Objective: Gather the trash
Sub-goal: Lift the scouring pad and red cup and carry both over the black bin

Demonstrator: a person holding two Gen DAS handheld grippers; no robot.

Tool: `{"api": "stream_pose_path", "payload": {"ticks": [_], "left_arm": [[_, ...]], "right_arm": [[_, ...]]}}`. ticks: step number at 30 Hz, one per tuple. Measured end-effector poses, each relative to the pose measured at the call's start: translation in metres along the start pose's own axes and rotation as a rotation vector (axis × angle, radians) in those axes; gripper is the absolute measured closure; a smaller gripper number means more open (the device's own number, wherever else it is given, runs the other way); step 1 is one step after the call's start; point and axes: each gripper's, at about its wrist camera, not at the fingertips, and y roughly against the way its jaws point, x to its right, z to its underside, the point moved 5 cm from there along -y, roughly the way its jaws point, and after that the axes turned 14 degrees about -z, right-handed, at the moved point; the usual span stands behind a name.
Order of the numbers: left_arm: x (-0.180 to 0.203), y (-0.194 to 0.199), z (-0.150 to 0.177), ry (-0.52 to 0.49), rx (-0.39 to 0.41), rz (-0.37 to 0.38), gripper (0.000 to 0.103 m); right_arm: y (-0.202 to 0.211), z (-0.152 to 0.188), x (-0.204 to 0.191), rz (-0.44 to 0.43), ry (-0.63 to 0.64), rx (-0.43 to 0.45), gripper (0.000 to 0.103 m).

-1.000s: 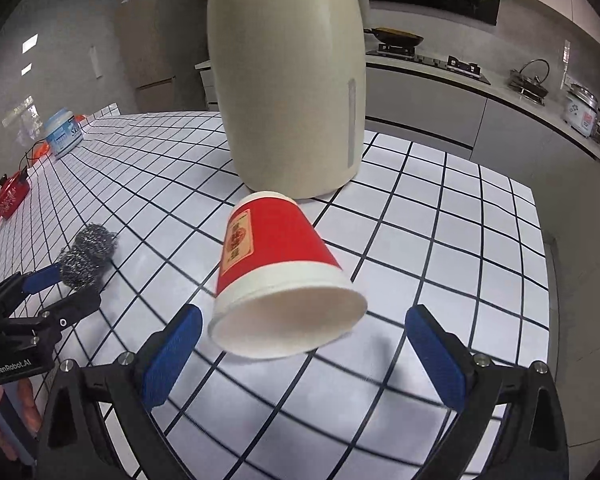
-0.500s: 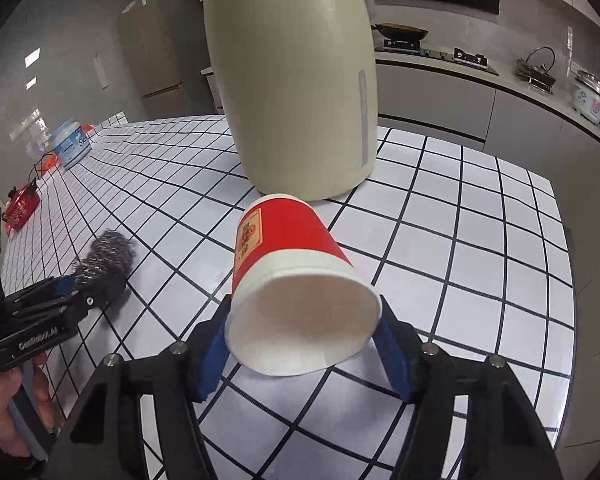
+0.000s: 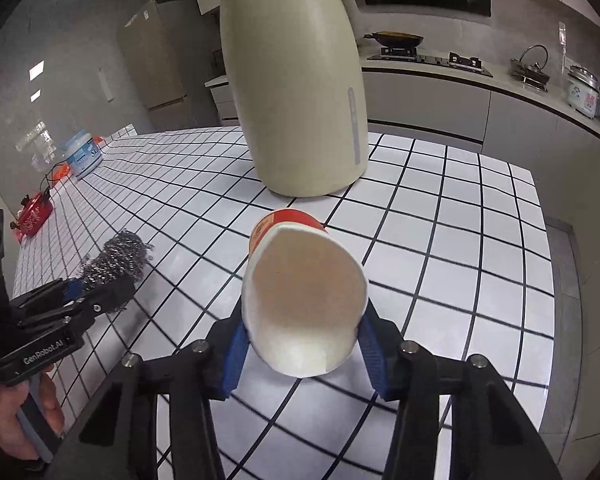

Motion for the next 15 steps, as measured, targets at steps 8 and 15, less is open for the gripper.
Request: {"api": "stream_pose_path", "payload": {"ticks": [8,15], "left_arm": [[-0.005,0.007,0.006,-0.002,0.006,-0.014,0.061],[-0.013,0.014,0.009,0.006,0.011,-0.024,0.061]], "right_arm": [[0.002,0.012,-0.014,-0.038,0.002,-0.008,0.053],[0.002,0.012,-0.026,-0.054,-0.001,0.027,0.058]]}}
